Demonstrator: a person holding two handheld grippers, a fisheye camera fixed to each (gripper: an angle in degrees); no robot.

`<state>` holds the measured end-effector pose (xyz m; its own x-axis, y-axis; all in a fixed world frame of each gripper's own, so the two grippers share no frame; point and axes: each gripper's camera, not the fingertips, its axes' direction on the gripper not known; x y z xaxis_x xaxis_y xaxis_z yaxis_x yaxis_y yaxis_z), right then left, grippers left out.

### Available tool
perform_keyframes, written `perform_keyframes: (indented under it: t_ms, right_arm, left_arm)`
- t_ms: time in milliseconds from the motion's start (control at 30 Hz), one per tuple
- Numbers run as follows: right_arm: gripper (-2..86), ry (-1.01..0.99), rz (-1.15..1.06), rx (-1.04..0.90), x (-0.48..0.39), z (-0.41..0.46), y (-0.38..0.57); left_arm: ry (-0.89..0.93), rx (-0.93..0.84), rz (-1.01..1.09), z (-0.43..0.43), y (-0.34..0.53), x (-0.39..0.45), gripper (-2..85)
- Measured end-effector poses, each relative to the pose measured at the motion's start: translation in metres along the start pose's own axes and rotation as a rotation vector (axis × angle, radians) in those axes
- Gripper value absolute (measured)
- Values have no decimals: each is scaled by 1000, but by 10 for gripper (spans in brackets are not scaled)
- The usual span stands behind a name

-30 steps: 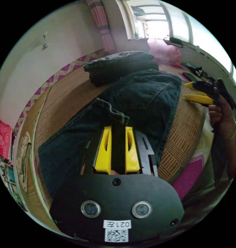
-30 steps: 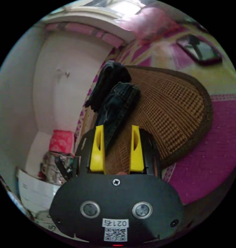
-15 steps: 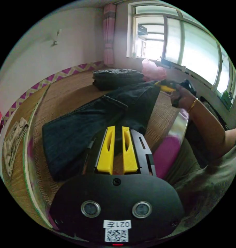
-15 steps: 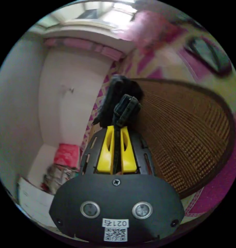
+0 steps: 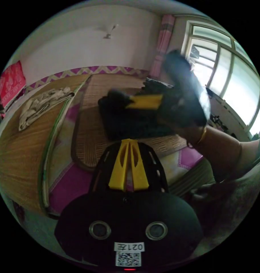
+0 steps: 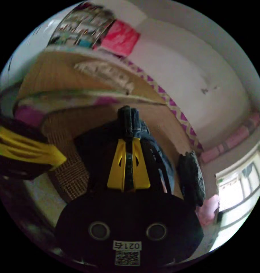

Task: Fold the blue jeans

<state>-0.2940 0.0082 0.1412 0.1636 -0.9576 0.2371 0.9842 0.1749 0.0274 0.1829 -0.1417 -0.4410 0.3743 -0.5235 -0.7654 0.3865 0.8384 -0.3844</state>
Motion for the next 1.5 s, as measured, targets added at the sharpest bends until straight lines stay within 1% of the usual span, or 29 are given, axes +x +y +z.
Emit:
perform_keyframes:
  t_ms: [33, 67, 133, 200, 267, 333, 367, 400, 467, 567, 600, 633, 667, 700, 733, 767, 833, 900, 967, 1000, 1067, 1100, 1133, 1167, 1200, 1267, 1300, 1367, 1500]
  right_arm:
    - [35, 39, -51, -36, -30, 23, -5]
    - [35, 113, -67, -1, -44, 25, -9]
    - [34, 142, -51, 6, -45, 18, -20]
    - [35, 107, -16, 14, -38, 14, -29]
    - [38, 15, -76, -51, -53, 36, -36]
    - [43, 44, -108, -41, -65, 51, -36]
    - [49, 25, -121, -51, -63, 53, -38]
    - [53, -13, -115, -58, -58, 52, -40]
    - [72, -263, -14, -32, -19, 39, -43]
    - [77, -448, 132, -6, 20, 51, -38]
    - [75, -456, 153, -10, 23, 59, -37]
    - [59, -469, 179, -53, 24, 81, -35]
    - [49, -480, 186, -108, 21, 106, -31]
    - [46, -480, 189, -117, 20, 116, -29]
    - [39, -473, 194, -94, 22, 124, -23]
    - [29, -486, 183, -85, 28, 128, -19]
    - [4, -512, 198, -55, 47, 126, -11]
    - [0, -518, 266, -12, 82, 124, 7]
    - [14, -426, 448, 51, 146, 125, 46]
    - [23, -407, 494, 55, 163, 129, 57]
    - [82, -393, 659, -1, 225, 161, 104]
    - [89, -417, 698, -21, 240, 172, 116]
    - [104, -500, 771, -34, 266, 194, 140]
    - [110, -599, 845, -44, 288, 219, 162]
    - [113, -642, 872, -47, 297, 230, 171]
    - [127, -774, 961, -80, 325, 278, 199]
    - [130, -802, 973, -87, 330, 289, 204]
    - [139, -929, 1002, -144, 344, 333, 215]
    - [123, -1065, 1024, -159, 357, 373, 223]
  left_arm:
    - [-7, -16, -22, -3, 4, -14, -8]
    - [-7, -24, -38, -7, 8, -26, -6]
    - [-21, -27, -53, -14, 10, -43, -1]
    - [-36, -11, -60, -22, 5, -58, 15]
    - [-52, 27, -73, -31, -9, -75, 45]
    - [-60, 51, -69, -36, -25, -85, 52]
    - [-61, 65, -63, -39, -36, -91, 54]
    - [-59, 71, -58, -40, -41, -94, 54]
    - [-45, 80, -23, -44, -63, -101, 55]
    - [-83, 94, 38, -42, -91, -106, 50]
    - [-99, 92, 50, -39, -96, -108, 46]
    - [-137, 73, 61, -29, -107, -114, 38]
    - [-165, 14, 67, -12, -115, -123, 15]
    - [-176, -34, 70, -2, -117, -129, 4]
    - [-236, -132, 59, 19, -117, -143, -2]
    - [-255, -164, 87, 31, -109, -154, -5]
    - [-243, -103, 52, 23, -101, -172, -8]
    - [-239, -104, 41, 19, -104, -186, -8]
    - [-202, -97, -3, 13, -110, -211, -7]
    - [-183, -87, -31, 10, -111, -220, -6]
    - [-136, -26, -132, -11, -117, -254, 3]
    - [-134, -9, -140, -17, -119, -261, 8]
    - [-120, 4, -143, -25, -125, -276, 28]
    - [-92, -20, -145, -26, -133, -292, 60]
    - [-60, -41, -150, -23, -138, -301, 74]
    - [165, -171, -190, 0, -156, -341, 120]
    - [226, -205, -204, 8, -159, -351, 129]
    - [368, -278, -259, 28, -165, -385, 137]
    - [442, -302, -323, 38, -173, -422, 121]
